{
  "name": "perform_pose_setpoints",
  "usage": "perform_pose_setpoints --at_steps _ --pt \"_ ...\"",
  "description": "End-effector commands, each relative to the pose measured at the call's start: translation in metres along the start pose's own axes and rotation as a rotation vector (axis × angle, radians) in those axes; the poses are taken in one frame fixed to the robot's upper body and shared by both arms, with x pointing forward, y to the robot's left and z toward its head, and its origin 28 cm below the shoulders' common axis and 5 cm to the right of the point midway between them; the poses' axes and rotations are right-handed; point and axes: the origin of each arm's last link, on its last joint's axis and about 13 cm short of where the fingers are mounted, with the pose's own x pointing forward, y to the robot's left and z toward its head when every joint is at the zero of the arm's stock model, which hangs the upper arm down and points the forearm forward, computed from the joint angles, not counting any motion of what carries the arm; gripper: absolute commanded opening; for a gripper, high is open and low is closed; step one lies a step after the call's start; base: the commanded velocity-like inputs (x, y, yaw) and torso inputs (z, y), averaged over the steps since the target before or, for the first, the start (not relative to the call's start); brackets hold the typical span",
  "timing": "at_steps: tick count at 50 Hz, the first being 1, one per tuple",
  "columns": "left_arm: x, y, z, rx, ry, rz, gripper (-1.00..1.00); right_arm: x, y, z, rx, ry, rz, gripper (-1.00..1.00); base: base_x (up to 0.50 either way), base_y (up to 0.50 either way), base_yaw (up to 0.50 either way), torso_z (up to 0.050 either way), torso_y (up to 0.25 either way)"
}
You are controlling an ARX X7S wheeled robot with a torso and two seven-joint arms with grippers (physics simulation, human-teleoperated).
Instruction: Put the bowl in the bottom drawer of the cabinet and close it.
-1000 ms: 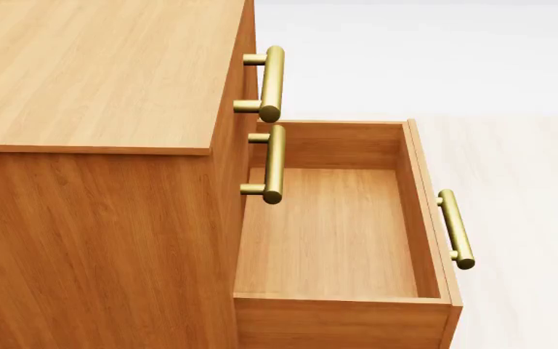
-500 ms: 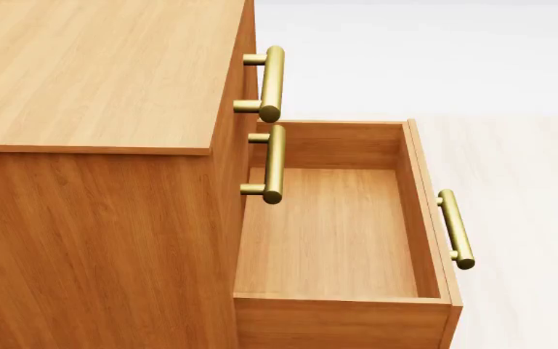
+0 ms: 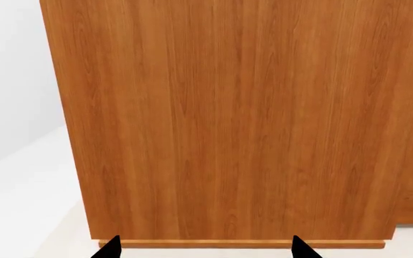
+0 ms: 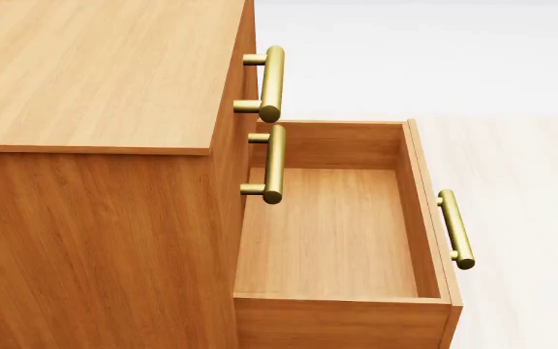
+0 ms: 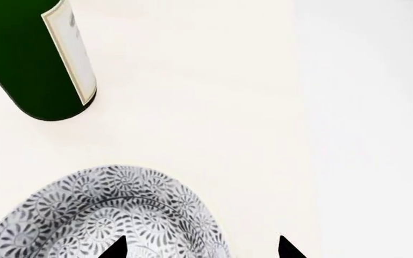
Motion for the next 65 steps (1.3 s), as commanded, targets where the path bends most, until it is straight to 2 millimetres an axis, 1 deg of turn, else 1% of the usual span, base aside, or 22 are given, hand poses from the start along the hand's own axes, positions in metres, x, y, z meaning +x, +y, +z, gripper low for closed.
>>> perform_pose_setpoints --at_steps 1,15,30,40,41,44,47,48,49,50,51,52,53,55,56,58,62,65 --pt "0.0 0.0 -0.001 0.0 0.0 0.0 1.0 0.003 -0.001 -0.002 0.012 0.042 0.003 1.0 0.0 0.0 0.0 0.0 0.0" --pt "0.0 0.0 0.001 0.004 0.0 0.002 1.0 0.008 0.0 -0.005 0.017 0.082 0.003 1.0 0.0 0.0 0.0 0.0 0.0" --pt "0.0 -0.001 0.0 0.004 0.001 0.003 1.0 0.011 0.0 -0.007 0.04 0.162 0.024 1.0 0.0 0.0 0.0 -0.001 0.0" --pt "0.001 0.0 -0.001 0.003 0.001 0.002 1.0 0.012 0.0 -0.009 0.042 0.147 0.037 1.0 0.0 0.0 0.0 0.0 0.0" --pt "0.001 0.0 -0.001 0.002 0.002 0.002 1.0 0.011 -0.001 -0.009 0.048 0.142 0.044 -1.0 0.0 0.0 0.0 0.0 0.0" --pt "0.001 0.0 0.0 0.001 0.001 0.002 1.0 0.007 -0.001 -0.004 0.051 0.088 0.08 -1.0 0.0 0.0 0.0 0.0 0.0" --pt "0.001 0.0 0.0 0.001 0.002 0.002 1.0 0.003 -0.001 0.0 0.054 0.032 0.155 -1.0 0.0 0.0 0.0 0.0 0.0" --pt "0.001 0.0 0.0 0.002 0.002 0.002 1.0 -0.001 -0.002 0.003 0.0 -0.075 0.152 -1.0 0.0 0.0 0.0 0.0 0.0" --pt "0.001 0.0 0.0 0.002 0.001 0.002 1.0 -0.003 -0.002 0.005 -0.004 -0.114 0.141 -1.0 0.0 0.0 0.0 0.0 0.0" --pt "0.0 0.0 0.0 0.001 0.002 0.002 1.0 -0.006 -0.002 0.008 -0.026 -0.154 0.191 -1.0 0.0 0.0 0.0 0.0 0.0" --pt "0.0 0.0 0.0 0.001 0.002 0.002 1.0 -0.006 -0.002 0.008 -0.026 -0.154 0.191 -1.0 0.0 0.0 0.0 0.0 0.0" --pt "0.0 0.0 0.001 0.001 0.002 0.002 1.0 -0.012 -0.003 0.014 -0.016 -0.222 0.205 -1.0 0.0 0.0 0.0 0.0 0.0" --pt "0.0 0.0 0.001 0.001 0.002 0.002 1.0 -0.013 -0.003 0.015 -0.013 -0.23 0.236 -1.0 0.0 0.0 0.0 0.0 0.0" --pt "0.0 0.0 0.001 0.0 0.002 0.001 1.0 -0.018 -0.004 0.019 -0.057 -0.32 0.216 -1.0 0.0 0.0 0.0 0.0 0.0" --pt "0.0 0.0 0.001 0.0 0.002 0.001 1.0 -0.02 -0.005 0.021 -0.054 -0.363 0.243 -1.0 0.0 0.0 0.0 0.0 0.0" --pt "0.0 0.0 0.001 0.0 0.002 0.001 1.0 -0.025 -0.005 0.025 -0.078 -0.44 0.24 -1.0 0.0 0.0 0.0 0.0 0.0" --pt "0.0 0.0 0.001 0.0 0.002 0.001 1.0 -0.032 -0.005 0.03 -0.097 -0.554 0.241 -1.0 0.0 0.0 0.0 0.0 0.0" --pt "-0.001 0.0 0.001 0.0 0.002 0.001 1.0 -0.036 -0.004 0.033 -0.095 -0.595 0.277 -1.0 0.0 0.0 0.0 0.0 0.0"
